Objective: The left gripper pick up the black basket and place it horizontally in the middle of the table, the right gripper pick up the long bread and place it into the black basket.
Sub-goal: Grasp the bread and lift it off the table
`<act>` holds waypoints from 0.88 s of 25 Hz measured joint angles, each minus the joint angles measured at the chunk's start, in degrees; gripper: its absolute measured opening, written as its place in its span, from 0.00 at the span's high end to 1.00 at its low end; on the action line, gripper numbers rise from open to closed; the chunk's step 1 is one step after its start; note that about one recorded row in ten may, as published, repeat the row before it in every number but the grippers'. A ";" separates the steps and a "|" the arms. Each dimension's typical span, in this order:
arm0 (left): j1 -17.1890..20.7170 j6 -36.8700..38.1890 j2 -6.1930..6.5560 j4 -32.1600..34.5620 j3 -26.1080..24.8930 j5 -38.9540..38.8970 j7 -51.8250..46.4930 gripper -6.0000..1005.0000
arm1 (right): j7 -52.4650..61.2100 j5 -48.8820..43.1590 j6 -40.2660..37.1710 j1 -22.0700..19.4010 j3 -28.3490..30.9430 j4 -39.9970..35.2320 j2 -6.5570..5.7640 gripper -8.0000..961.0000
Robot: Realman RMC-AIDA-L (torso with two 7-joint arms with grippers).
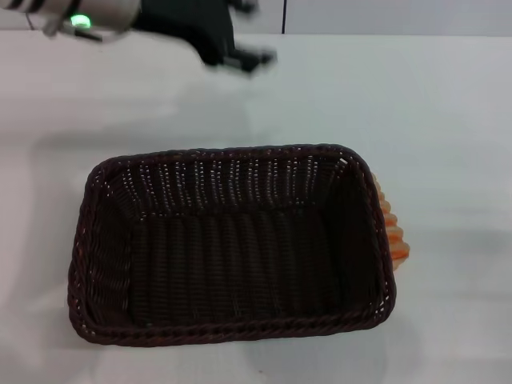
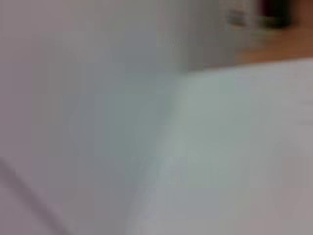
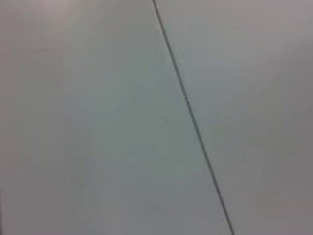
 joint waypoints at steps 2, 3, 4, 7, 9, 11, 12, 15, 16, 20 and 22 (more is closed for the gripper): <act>7.35 15.16 -0.24 -7.93 5.69 -6.36 0.79 0.31 | -0.19 0.00 -0.04 0.07 -0.76 -0.04 0.01 0.21; 14.36 30.62 -0.04 -12.61 13.45 -13.66 2.99 0.30 | -0.67 0.00 -0.08 0.18 -1.67 -0.13 0.05 0.21; 17.56 38.52 0.06 -14.38 17.49 -17.51 4.76 0.30 | -1.53 0.00 -0.09 0.26 -2.37 -0.23 0.08 0.21; 23.65 60.95 0.14 -16.89 27.56 -26.39 10.75 0.27 | -4.84 0.00 1.04 0.76 -4.42 -0.31 0.16 0.21; 25.68 78.25 0.17 -16.86 34.80 -28.97 12.31 0.26 | -5.70 0.00 1.96 0.98 -5.12 -0.18 0.16 0.21; 26.25 98.06 0.22 -13.49 42.08 -26.18 9.17 0.25 | -5.81 0.00 2.61 1.33 -5.63 -0.05 0.18 0.21; 26.25 98.06 0.22 -13.49 42.08 -26.18 9.17 0.25 | -5.80 0.00 2.79 1.52 -5.77 -0.03 0.18 0.21; 27.95 122.15 0.18 -3.55 48.04 -6.14 -11.22 0.25 | -5.65 0.00 3.00 2.21 -7.13 -0.02 0.07 0.21; 28.84 125.19 0.21 -1.67 47.92 -1.07 -19.50 0.25 | -5.65 0.00 3.02 2.26 -8.17 -0.16 0.03 0.21; 29.43 133.83 0.65 13.40 42.01 13.73 -57.53 0.25 | -5.82 0.00 3.25 2.63 -13.15 -1.52 0.07 0.21; 27.89 137.11 0.40 22.40 38.79 17.70 -68.79 0.25 | -5.82 0.00 3.57 2.66 -14.42 -1.64 0.09 0.21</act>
